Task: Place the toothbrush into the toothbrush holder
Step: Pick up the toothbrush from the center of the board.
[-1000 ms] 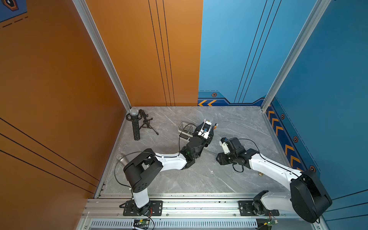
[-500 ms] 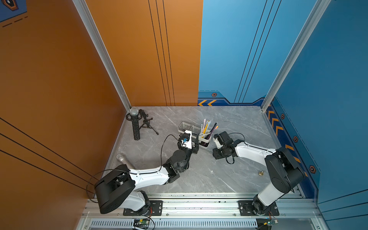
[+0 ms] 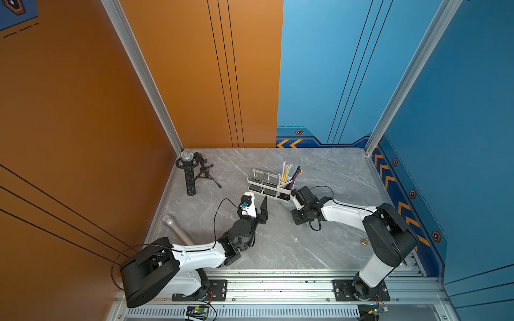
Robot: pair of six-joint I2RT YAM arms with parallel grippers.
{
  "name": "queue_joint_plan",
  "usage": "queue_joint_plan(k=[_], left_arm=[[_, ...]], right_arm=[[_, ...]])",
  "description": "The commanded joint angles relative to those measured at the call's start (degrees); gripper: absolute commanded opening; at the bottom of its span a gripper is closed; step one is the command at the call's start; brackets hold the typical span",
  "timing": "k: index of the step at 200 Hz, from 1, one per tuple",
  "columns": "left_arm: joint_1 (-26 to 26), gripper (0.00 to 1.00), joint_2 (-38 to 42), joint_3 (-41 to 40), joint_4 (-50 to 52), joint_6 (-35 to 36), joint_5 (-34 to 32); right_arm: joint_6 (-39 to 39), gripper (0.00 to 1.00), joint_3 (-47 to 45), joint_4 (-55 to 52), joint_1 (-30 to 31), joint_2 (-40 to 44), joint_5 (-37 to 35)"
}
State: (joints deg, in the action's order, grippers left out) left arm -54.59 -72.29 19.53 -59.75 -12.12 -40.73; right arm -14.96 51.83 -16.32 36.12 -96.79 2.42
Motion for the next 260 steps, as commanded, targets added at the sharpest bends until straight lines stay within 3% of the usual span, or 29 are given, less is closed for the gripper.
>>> queue_joint_plan(k=[1, 85, 122, 165, 260], left_arm=[[0.6, 0.62, 2.0, -1.6, -0.4, -2.9, -3.2], [0.8, 0.59, 0.0, 1.6, 14.3, -12.7, -1.2], [1.9, 0.58, -3.9, 5.7, 24.9, -19.2, 6.6], [4.6, 0.56, -9.4, 11.3, 30.4, -23.9, 17.9], [7.0, 0.56, -15.6, 18.5, 31.0, -28.4, 30.1]], right_arm=[[-4.0, 0.22, -4.2, -2.3, 2.7, 0.8, -2.5], [-9.3, 0.11, -7.5, -1.2, 10.5, 4.7, -3.6], [-11.0, 0.05, -9.1, -0.1, 11.1, 7.9, -4.1], [-11.3, 0.02, -10.0, 0.8, 11.6, 11.2, -4.5], [-12.6, 0.0, -12.6, 1.3, 12.3, 24.8, -5.5]])
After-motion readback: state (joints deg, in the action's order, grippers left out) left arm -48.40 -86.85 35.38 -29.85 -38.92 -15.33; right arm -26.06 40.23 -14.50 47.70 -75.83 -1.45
